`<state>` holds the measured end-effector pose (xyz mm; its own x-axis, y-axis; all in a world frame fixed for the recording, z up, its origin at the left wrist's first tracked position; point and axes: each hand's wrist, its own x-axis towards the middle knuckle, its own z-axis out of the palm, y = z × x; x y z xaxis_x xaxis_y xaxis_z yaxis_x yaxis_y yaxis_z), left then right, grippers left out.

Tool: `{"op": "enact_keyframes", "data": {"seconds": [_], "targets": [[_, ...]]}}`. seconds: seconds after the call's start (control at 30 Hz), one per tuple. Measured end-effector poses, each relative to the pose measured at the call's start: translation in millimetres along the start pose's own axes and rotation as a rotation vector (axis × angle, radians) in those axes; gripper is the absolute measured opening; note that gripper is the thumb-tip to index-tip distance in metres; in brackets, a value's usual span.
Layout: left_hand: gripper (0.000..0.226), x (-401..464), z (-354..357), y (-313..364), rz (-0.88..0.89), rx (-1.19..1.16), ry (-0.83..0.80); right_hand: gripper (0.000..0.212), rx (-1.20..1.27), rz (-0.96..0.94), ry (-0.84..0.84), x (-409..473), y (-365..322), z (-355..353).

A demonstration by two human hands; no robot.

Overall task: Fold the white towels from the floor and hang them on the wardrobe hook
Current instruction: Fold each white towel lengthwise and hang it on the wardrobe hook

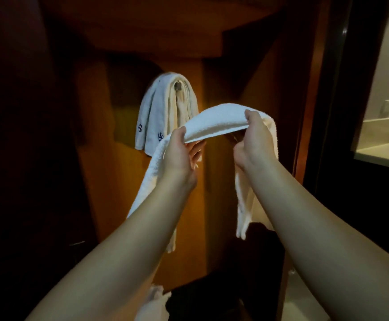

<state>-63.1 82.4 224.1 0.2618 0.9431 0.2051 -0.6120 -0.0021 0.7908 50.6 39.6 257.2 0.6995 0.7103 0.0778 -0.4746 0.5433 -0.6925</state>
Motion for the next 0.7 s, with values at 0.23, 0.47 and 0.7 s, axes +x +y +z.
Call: {"op": "enact_keyframes", "data": {"seconds": [0.23,0.47,0.7], "targets": [[0.019,66,13,33,0.114,0.272,0.084,0.029,-0.327,-0.026,-0.160,67,-11,9],[0.016,130,24,76,0.272,0.411,0.117,0.023,-0.527,-0.157,-0.312,116,-25,58],[0.030,199,27,114,0.351,0.463,0.074,0.042,-0.699,-0.238,-0.330,174,-28,120]]}}
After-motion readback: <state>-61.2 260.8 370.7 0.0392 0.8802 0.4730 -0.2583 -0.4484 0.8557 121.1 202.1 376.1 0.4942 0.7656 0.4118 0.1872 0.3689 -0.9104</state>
